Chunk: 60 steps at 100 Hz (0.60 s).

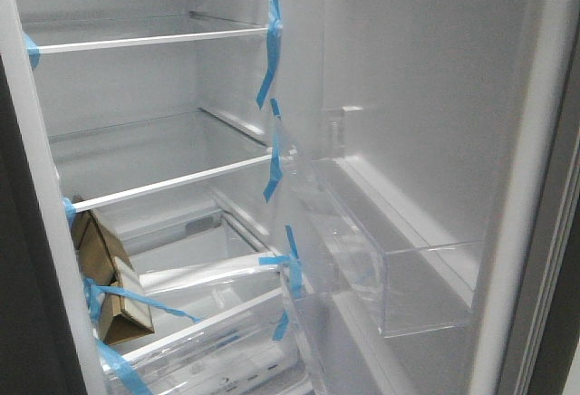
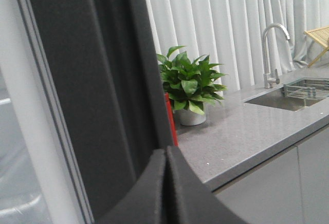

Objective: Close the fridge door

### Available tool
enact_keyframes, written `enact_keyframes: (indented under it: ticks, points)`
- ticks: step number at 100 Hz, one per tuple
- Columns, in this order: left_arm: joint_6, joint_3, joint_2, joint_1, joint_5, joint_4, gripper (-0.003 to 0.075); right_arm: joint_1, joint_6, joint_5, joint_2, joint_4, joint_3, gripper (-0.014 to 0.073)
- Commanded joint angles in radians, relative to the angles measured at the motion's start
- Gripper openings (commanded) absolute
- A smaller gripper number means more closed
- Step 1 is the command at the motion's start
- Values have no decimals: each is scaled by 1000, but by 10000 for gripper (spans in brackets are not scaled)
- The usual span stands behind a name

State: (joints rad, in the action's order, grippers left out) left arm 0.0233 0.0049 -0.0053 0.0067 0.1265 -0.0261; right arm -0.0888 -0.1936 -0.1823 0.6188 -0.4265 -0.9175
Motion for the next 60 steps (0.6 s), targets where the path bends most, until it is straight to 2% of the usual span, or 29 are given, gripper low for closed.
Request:
enact_keyframes:
  ticks: [1, 16, 25, 47, 60]
  points:
    - [2, 35, -11, 1, 73, -4, -20, -53, -6, 105, 17, -89, -27, -46]
    - [2, 35, -11, 1, 73, -4, -20, -186, -134, 99, 48, -344, -27, -46]
    - [2, 35, -11, 1, 73, -4, -20, -246, -143, 99, 76, -475, -27, -46]
    - [2, 35, -11, 1, 73, -4, -20, -310, -318, 125, 201, -894, -27, -46]
    - [2, 35, -11, 1, 73, -4, -20, -318, -332, 132, 275, -1001, -27, -46]
